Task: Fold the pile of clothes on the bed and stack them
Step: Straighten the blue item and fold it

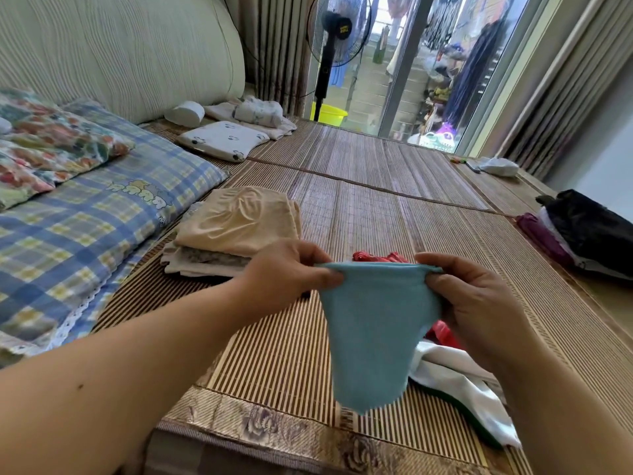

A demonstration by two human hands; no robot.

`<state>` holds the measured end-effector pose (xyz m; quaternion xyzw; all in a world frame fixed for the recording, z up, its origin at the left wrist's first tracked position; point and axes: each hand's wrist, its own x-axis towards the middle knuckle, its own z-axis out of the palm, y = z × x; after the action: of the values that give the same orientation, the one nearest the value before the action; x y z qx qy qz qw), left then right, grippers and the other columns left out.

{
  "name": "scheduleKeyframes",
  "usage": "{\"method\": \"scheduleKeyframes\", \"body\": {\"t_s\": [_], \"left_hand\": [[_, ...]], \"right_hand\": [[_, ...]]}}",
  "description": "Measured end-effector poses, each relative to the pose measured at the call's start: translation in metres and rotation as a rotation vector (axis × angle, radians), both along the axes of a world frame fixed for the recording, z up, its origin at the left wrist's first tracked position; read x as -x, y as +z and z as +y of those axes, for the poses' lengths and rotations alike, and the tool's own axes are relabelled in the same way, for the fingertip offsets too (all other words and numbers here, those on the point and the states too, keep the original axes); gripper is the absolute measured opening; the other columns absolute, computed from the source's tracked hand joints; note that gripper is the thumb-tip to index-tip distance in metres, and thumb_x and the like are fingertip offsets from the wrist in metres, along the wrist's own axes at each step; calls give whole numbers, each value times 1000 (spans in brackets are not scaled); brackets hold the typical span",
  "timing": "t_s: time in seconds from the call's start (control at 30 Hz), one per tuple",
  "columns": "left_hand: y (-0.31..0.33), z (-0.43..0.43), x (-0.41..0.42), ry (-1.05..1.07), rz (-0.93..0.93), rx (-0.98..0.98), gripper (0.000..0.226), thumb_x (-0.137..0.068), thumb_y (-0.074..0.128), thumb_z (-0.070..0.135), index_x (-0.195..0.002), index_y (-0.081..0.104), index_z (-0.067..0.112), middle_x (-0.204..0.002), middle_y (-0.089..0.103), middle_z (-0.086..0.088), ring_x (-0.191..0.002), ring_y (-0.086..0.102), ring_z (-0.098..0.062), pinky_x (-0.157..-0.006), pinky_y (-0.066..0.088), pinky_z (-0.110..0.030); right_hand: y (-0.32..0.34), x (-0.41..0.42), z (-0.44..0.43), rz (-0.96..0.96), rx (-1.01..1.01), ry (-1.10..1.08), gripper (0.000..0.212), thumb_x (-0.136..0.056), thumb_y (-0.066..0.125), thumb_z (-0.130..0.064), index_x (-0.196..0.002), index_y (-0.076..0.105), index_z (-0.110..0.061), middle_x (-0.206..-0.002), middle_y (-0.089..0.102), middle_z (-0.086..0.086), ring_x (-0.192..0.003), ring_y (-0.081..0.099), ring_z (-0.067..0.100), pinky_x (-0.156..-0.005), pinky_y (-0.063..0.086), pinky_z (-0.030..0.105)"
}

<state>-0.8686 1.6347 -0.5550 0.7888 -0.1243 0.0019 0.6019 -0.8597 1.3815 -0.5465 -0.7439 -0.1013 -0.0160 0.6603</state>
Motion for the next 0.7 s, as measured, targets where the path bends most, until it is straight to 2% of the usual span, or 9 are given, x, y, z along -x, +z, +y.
{"method": "scheduleKeyframes", "body": {"t_s": [0.07, 0.13, 0.3, 0.37, 0.47, 0.53, 0.6, 0.63, 0.7], "left_hand": [[1, 0, 2, -40, 119, 336, 15, -74, 72, 29, -75, 64, 16, -75, 59, -4, -76, 52, -25, -71, 47, -37], [2, -6, 4, -78, 127, 433, 17, -72, 66, 33, -76, 59, 18, -71, 55, 2, -72, 51, -16, -64, 45, -29], [5, -21, 7, -86, -23, 245, 16, -90, 62, 11, -78, 55, 20, -59, 57, 11, -53, 51, 0, -51, 43, -17], [5, -20, 5, -68, -106, 120, 20, -89, 64, 12, -78, 54, 25, -57, 57, 14, -51, 48, 5, -53, 40, -14], [7, -5, 4, -93, -189, -3, 28, -76, 80, 16, -84, 55, 25, -63, 61, 19, -57, 53, 6, -58, 44, -13], [8, 10, 4, -237, -29, -51, 38, -68, 85, 13, -98, 62, 17, -88, 71, 6, -82, 68, -10, -74, 56, -29], [5, 26, 4, -362, 109, -184, 34, -73, 76, 12, -105, 67, 7, -104, 72, -8, -96, 69, -23, -84, 57, -35], [3, 33, 4, -387, 178, -155, 32, -74, 70, 11, -105, 67, 3, -106, 71, -10, -95, 69, -23, -83, 56, -32], [-3, 40, 4, -360, 347, 150, 35, -71, 61, 11, -104, 65, 0, -102, 69, -14, -87, 67, -21, -76, 55, -27]], "right_hand": [[0, 2, 0, 28, -4, 24, 43, -86, 50, 7, -95, 75, -27, -81, 71, 3, -68, 63, 16, -59, 55, 28], [0, 8, 8, 66, 20, 89, 45, -81, 49, 9, -94, 74, -26, -79, 67, 3, -65, 62, 17, -55, 54, 30], [3, 30, 49, 95, 175, 210, 28, -74, 65, -28, -101, 70, -24, -84, 71, 8, -71, 67, 20, -59, 53, 32], [6, 35, 66, -85, 401, 163, 12, -83, 70, -26, -87, 69, -15, -78, 67, 14, -68, 64, 29, -62, 51, 43], [19, 34, 81, -158, 548, 88, 21, -92, 60, -22, -76, 62, -7, -67, 62, 8, -59, 53, 18, -59, 46, 43], [38, 31, 84, -124, 517, 49, 22, -93, 58, -23, -79, 63, -6, -70, 64, 15, -60, 55, 19, -58, 48, 46], [59, 27, 84, -138, 478, 10, 18, -93, 59, -24, -81, 65, -11, -67, 66, 11, -57, 57, 15, -52, 48, 37], [69, 25, 84, -160, 460, -17, 15, -92, 59, -25, -82, 67, -18, -65, 67, 4, -54, 58, 10, -49, 47, 28], [82, 19, 81, -195, 409, -62, 14, -91, 61, -26, -81, 70, -28, -65, 70, -6, -51, 60, 4, -46, 46, 18]]}}
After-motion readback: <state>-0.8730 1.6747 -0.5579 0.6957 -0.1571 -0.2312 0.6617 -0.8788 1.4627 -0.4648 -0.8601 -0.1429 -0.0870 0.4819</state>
